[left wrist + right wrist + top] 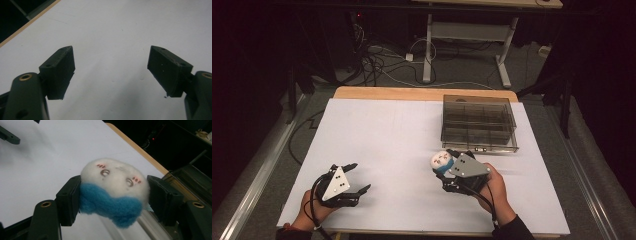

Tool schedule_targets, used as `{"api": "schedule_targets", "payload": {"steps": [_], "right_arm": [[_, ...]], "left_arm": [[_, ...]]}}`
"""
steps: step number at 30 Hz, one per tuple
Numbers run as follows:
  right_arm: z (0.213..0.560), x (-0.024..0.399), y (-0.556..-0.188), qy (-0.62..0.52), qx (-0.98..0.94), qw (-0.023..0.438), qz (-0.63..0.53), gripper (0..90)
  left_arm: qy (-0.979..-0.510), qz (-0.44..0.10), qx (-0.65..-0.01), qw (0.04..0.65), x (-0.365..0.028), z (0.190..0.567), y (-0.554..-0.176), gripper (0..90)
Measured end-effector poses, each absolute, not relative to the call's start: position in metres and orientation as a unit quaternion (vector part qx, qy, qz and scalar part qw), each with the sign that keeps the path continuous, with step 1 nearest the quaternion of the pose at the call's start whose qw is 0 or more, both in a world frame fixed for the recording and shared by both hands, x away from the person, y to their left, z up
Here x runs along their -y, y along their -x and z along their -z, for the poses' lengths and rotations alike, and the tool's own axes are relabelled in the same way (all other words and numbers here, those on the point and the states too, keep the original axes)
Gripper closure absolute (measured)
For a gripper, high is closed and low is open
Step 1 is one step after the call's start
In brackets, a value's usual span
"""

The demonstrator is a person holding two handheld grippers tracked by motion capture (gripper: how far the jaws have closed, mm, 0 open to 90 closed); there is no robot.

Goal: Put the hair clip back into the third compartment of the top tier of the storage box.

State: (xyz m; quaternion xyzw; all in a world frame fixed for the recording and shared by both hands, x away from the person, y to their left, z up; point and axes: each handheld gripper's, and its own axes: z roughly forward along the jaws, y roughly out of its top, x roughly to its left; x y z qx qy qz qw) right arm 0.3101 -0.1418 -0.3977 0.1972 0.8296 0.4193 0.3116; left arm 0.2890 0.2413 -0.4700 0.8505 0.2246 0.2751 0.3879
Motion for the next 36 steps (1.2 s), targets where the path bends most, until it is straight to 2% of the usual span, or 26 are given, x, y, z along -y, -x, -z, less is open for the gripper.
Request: {"api": "schedule_targets", "payload": {"steps": [26,36], "right_arm": [[0.380,0.226,-0.328,-0.288,-0.789,0.384,-0.382,32.3],[0.377,0.261,-0.342,-0.341,-0.766,0.396,-0.374,32.3]], "left_arm": [[-0.853,-0.272,-0.222,0.385,-0.241,0.471,-0.289,21.2],[-0.857,-0.269,-0.218,0.383,-0.237,0.472,-0.290,21.2]]}}
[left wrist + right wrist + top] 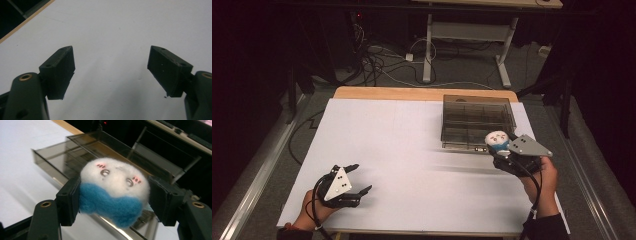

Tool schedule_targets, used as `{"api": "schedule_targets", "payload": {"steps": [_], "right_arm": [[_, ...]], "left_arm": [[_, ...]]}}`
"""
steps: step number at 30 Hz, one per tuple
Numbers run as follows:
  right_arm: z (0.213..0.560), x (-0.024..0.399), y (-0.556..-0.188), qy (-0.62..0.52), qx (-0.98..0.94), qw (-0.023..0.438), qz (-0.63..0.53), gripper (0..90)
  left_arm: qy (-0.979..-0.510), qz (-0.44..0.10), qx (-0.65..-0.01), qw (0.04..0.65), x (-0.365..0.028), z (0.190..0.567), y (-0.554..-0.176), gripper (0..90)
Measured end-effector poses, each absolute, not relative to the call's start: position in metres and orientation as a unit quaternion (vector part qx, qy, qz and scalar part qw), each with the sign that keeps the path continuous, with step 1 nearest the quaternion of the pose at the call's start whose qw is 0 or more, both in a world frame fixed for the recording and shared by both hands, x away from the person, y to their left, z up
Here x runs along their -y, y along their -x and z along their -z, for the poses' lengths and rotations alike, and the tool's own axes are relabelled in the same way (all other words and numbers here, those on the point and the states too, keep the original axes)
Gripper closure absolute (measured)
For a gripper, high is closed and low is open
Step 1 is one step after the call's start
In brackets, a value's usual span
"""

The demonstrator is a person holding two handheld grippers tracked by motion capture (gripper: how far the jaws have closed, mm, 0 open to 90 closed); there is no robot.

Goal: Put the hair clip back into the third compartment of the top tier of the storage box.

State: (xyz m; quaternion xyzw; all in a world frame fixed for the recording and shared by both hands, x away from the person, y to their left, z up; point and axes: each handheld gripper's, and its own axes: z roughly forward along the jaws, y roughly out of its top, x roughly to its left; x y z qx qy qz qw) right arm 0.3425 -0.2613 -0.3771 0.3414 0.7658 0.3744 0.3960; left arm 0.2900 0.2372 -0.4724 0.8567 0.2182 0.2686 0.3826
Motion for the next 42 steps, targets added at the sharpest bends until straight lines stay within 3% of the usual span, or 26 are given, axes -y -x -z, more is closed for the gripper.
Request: {"api": "schedule_targets", "payload": {"steps": [19,42], "right_arm": [[0.392,0.286,-0.379,-0.413,-0.754,0.370,-0.351,32.0],[0.400,0.279,-0.394,-0.430,-0.761,0.350,-0.337,30.9]], "left_arm": [[-0.860,-0.263,-0.220,0.378,-0.233,0.475,-0.291,21.2],[-0.864,-0.264,-0.219,0.369,-0.232,0.476,-0.291,21.2]]}}
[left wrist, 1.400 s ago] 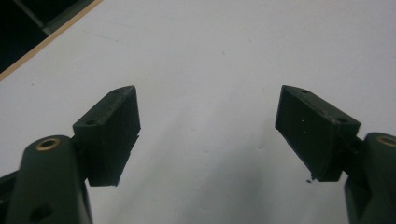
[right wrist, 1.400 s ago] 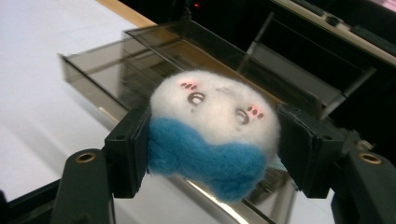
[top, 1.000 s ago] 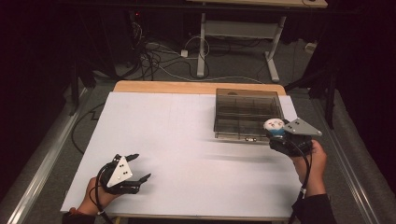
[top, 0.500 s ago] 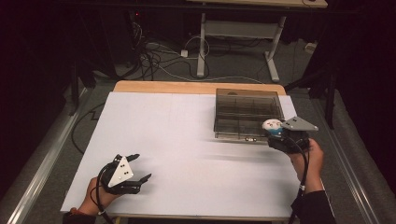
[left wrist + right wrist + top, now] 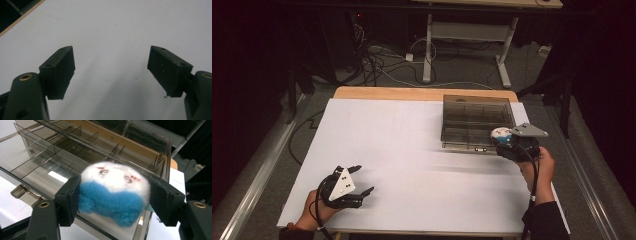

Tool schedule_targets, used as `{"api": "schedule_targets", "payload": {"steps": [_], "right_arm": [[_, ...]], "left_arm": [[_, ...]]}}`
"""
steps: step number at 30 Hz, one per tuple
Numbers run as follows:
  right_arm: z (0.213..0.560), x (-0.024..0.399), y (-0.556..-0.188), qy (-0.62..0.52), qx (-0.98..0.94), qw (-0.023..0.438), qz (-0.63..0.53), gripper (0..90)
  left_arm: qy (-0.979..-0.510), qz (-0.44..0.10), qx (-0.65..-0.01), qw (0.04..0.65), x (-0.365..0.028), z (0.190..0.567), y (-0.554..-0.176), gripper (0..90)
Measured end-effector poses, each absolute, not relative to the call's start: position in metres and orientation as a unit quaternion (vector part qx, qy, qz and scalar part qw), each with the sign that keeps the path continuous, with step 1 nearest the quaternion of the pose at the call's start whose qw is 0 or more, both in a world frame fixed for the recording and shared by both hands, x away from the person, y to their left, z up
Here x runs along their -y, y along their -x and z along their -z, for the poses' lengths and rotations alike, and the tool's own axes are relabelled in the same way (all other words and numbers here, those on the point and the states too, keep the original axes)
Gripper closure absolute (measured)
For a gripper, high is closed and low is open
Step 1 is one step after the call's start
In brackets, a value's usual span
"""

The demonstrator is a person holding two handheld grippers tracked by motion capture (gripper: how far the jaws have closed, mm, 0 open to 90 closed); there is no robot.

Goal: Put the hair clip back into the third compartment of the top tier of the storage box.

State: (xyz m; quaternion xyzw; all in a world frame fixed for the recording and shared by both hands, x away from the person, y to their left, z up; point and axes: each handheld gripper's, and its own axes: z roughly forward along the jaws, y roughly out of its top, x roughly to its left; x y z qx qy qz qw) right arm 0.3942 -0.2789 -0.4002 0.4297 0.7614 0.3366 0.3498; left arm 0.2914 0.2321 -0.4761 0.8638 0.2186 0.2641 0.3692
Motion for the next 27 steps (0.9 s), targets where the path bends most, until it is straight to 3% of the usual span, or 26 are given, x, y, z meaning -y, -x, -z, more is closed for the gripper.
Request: {"api": "schedule_targets", "payload": {"steps": [18,27], "right_arm": [[0.4034,0.2802,-0.3957,-0.460,-0.734,0.348,-0.359,27.8],[0.4027,0.2817,-0.3952,-0.467,-0.724,0.353,-0.365,21.6]], "left_arm": [[-0.866,-0.268,-0.215,0.362,-0.2316,0.4778,-0.2907,21.2],[-0.867,-0.267,-0.215,0.362,-0.2311,0.4778,-0.2903,21.2]]}}
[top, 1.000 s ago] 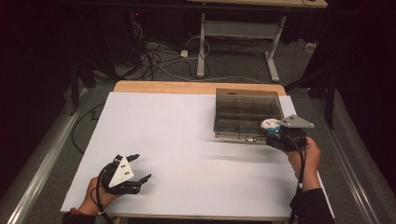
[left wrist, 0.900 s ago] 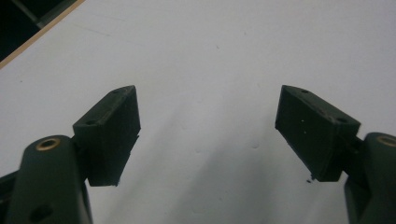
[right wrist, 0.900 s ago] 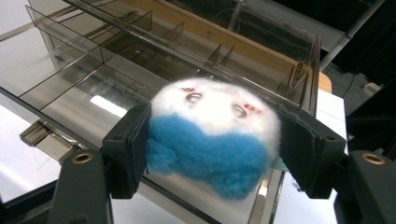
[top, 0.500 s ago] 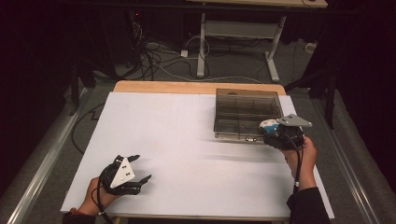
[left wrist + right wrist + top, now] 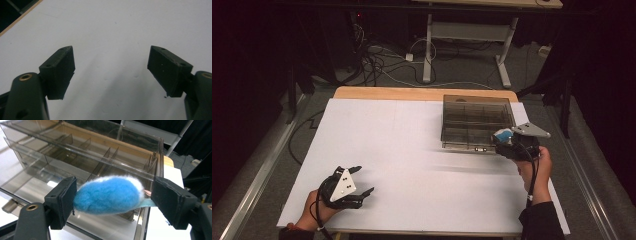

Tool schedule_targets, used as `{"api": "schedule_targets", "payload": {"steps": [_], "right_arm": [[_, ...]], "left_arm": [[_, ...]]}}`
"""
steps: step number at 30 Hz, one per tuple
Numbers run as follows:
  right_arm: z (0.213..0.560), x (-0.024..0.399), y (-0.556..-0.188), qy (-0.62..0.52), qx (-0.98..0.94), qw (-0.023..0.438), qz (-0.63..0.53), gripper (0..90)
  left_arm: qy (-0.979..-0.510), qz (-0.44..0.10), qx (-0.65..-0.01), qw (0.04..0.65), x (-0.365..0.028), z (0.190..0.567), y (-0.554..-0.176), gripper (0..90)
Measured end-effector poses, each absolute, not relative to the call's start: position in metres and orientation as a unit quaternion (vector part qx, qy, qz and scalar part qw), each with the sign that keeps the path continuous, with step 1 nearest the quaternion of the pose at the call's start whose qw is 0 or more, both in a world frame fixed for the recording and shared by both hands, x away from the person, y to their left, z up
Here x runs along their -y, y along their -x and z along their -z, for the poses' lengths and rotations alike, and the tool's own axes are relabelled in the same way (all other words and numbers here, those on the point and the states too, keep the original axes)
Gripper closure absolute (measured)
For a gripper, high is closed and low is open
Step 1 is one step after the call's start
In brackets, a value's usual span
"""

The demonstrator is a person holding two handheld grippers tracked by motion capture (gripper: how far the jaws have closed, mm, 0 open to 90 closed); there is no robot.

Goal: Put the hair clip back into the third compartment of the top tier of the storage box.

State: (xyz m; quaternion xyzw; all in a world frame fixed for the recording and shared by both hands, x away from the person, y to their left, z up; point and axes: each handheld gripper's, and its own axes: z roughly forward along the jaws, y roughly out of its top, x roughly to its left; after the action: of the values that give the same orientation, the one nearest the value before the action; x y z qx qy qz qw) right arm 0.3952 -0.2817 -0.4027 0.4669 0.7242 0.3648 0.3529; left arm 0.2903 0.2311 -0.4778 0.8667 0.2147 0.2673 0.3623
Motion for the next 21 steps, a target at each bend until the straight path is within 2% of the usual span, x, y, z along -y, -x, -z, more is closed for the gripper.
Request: {"api": "schedule_targets", "payload": {"steps": [2,7,15,21], "right_arm": [[0.401,0.283,-0.394,-0.470,-0.717,0.361,-0.367,22.0],[0.397,0.287,-0.388,-0.471,-0.701,0.365,-0.392,29.6],[0.405,0.280,-0.393,-0.458,-0.727,0.354,-0.369,32.0],[0.396,0.285,-0.384,-0.453,-0.708,0.375,-0.391,35.4]], "left_arm": [[-0.867,-0.267,-0.215,0.362,-0.231,0.478,-0.290,21.2],[-0.867,-0.267,-0.215,0.362,-0.232,0.478,-0.290,21.2],[-0.867,-0.267,-0.213,0.362,-0.232,0.478,-0.290,21.2],[-0.868,-0.267,-0.212,0.362,-0.232,0.478,-0.290,21.2]]}}
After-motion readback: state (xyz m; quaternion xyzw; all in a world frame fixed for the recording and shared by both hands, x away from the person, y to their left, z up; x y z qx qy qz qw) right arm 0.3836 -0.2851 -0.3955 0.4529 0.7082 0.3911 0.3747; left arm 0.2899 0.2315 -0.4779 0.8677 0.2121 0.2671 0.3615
